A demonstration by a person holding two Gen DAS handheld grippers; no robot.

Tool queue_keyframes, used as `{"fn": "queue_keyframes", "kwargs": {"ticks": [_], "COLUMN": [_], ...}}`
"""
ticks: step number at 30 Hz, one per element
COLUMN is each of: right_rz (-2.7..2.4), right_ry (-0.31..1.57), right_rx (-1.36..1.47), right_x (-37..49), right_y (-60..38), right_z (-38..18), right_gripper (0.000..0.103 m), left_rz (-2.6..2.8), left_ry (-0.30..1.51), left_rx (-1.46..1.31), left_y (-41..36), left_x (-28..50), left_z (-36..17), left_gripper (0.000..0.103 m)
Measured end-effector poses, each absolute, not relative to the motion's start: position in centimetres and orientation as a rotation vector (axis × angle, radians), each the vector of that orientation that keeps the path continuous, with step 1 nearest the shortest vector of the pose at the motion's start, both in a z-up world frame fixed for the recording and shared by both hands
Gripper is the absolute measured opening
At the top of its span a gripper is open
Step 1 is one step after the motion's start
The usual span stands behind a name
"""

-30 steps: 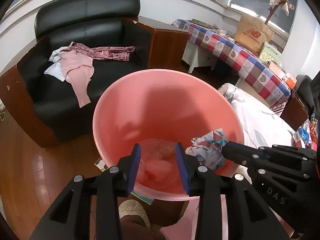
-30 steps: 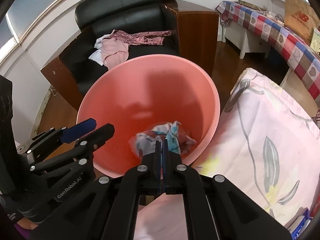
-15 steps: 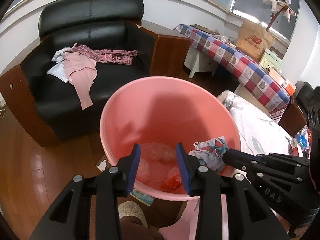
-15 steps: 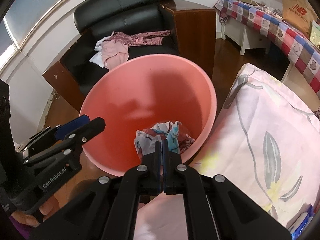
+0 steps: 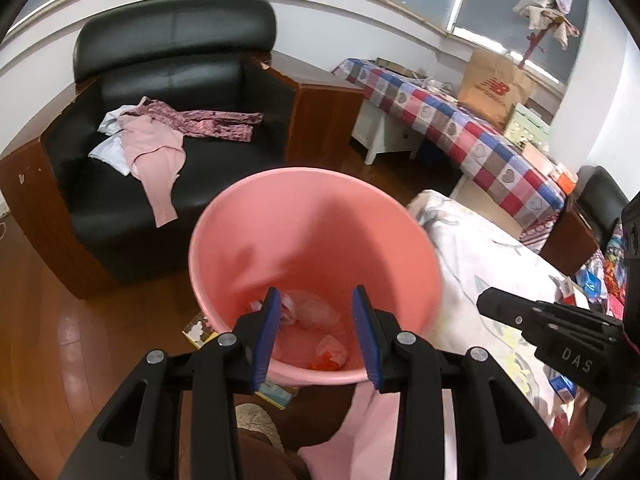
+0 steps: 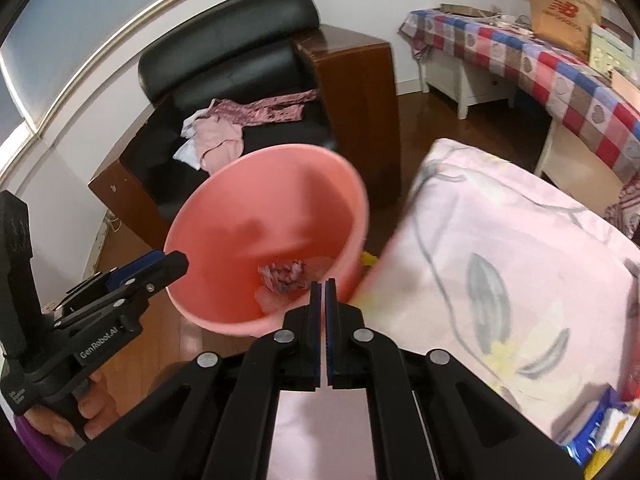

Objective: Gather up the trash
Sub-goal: 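Open both tools to drop the wrapper and paper into the bin, then move both tools back over the table toward the pink and red wrappers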

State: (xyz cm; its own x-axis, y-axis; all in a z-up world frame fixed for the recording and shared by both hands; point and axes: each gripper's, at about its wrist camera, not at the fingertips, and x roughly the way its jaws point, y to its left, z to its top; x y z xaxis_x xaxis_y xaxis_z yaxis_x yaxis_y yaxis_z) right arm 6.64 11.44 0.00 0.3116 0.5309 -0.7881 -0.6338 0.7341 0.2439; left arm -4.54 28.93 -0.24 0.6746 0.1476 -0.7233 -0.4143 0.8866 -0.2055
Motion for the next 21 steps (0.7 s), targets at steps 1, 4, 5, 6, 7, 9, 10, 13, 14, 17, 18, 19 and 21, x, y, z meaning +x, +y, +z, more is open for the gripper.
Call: {"fn": "queue_keyframes", "kwargs": {"ticks": [1,4,5,6,7,9,10,13,14,17,18,19,21], "right_rz": [0.764,0.733,0.723,0.711,0.701,0.682,0.675,0.646,0.635,0.606,0.594,0.586,0.569], "right_ry": [0.985,0.975,0.973,0.972,0.973,0.977,0.979,0.980,0.979,0.978,0.979,0.981,0.988], "right_rx": [-0.115,-0.121,-0.123,-0.123,-0.121,-0.113,-0.112,-0.108,-0.106,-0.092,-0.089,-0.086,-0.071], "right_x": [6.6,6.4,6.2,6.1,6.0,5.7,5.6,5.1,4.9,4.3,4.1,4.1,3.7], "right_y": [10.7,8.8,8.2,7.5,6.8,5.3,4.9,2.8,2.2,0.2,-0.4,-0.9,-2.1], "right_z": [0.1,0.3,0.3,0.2,0.1,0.0,0.0,-0.1,-0.2,-0.3,-0.4,-0.4,-0.6], "right_gripper": [0.002,0.002,0.002,0.002,0.002,0.002,0.002,0.002,0.002,0.002,0.002,0.002,0.002], "left_rz": [0.314,0.288,0.276,0.265,0.255,0.233,0.215,0.181,0.170,0.135,0.127,0.113,0.091], "left_ry": [0.769,0.771,0.774,0.776,0.778,0.784,0.789,0.800,0.804,0.819,0.823,0.829,0.839], "left_rx": [-0.365,-0.352,-0.349,-0.345,-0.341,-0.334,-0.330,-0.314,-0.308,-0.288,-0.283,-0.276,-0.267], "left_y": [28.4,26.9,26.3,25.7,25.2,24.2,23.4,21.6,21.0,19.0,18.5,17.8,16.7], "left_x": [-4.6,-4.4,-4.3,-4.2,-4.1,-3.8,-3.6,-3.1,-2.9,-2.3,-2.2,-2.0,-1.7], "left_z": [-0.1,0.3,0.4,0.4,0.4,0.4,0.3,0.2,0.1,-0.1,-0.1,-0.2,-0.4], "left_gripper": [0.036,0.036,0.036,0.036,0.036,0.036,0.036,0.036,0.036,0.036,0.036,0.036,0.036]}}
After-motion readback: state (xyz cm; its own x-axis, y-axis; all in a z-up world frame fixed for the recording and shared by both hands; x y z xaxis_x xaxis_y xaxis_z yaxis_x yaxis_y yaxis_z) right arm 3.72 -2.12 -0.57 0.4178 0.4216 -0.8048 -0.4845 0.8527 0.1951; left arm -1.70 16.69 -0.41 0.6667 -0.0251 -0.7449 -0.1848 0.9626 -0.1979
